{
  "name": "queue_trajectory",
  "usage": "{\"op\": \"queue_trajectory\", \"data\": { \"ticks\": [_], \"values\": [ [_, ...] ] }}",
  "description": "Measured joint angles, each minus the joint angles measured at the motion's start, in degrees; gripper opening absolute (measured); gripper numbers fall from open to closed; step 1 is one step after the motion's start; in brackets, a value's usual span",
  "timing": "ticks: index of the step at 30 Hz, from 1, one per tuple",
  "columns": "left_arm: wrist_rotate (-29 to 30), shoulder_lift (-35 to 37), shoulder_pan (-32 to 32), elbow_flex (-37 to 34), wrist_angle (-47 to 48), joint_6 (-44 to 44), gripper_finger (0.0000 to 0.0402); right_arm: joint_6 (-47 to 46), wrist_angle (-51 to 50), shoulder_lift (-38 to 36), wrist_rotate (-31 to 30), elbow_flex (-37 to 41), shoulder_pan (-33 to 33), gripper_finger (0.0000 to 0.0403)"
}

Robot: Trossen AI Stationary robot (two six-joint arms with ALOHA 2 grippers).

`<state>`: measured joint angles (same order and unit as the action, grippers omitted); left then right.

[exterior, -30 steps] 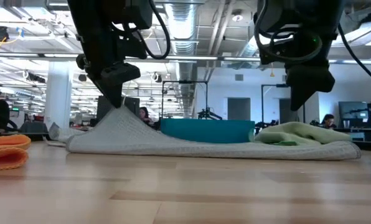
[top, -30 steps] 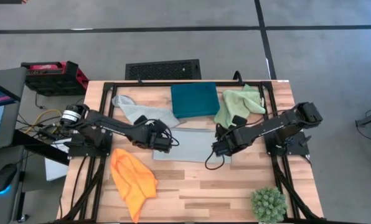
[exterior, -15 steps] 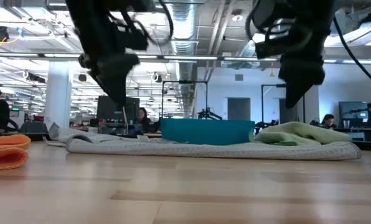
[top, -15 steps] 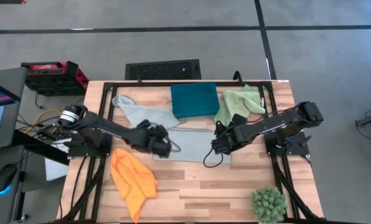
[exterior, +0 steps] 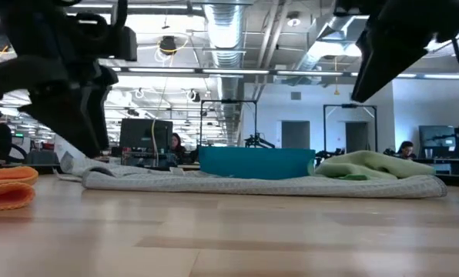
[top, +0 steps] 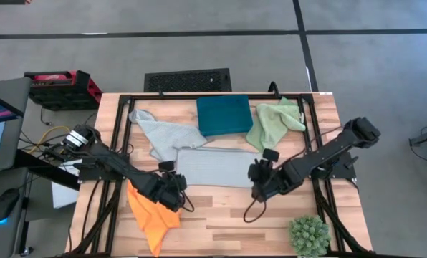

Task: Fold microfiber towels
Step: Fold the bottom left gray microfiber cloth

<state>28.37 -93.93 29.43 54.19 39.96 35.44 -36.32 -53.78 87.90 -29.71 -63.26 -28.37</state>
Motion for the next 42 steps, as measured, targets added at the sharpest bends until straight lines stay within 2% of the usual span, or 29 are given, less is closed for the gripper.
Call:
{"op": "queue_trajectory", "data": {
  "ticks": [7, 24, 27, 32, 33, 37, 42],
  "values": [
    [-0.82, 0.00, -0.44, -4.59, -9.60, -0.96, 0.0147, -0.10, 2.45, 0.02, 0.03, 0.00, -2.58, 0.0181],
    [0.64, 0.33, -1.79, -12.04, -14.75, 0.77, 0.0145, -0.13, 2.88, 0.07, 0.16, 0.00, -3.49, 0.0176],
    [0.58, 0.28, -1.81, -12.04, -14.46, 1.30, 0.0121, -0.13, 2.88, 0.07, 0.16, 0.00, -3.49, 0.0176],
    [0.66, -0.03, -1.99, -10.92, -13.31, 1.23, 0.0022, 0.16, 2.85, 0.09, 0.14, 0.00, -3.49, 0.0175],
    [1.02, 0.04, -2.03, -10.53, -12.82, 0.55, 0.0012, 0.17, 2.76, 0.11, 0.14, 0.00, -3.49, 0.0174],
    [2.24, 0.63, -3.65, -7.07, -10.85, -2.24, 0.0008, 0.18, 1.13, -0.12, 0.16, 0.02, -3.49, 0.0174],
    [-1.12, 0.57, -8.48, -1.44, -8.51, -8.59, 0.0003, 0.26, 0.18, -2.35, 0.12, 0.02, -3.49, 0.0172]
  ]
}}
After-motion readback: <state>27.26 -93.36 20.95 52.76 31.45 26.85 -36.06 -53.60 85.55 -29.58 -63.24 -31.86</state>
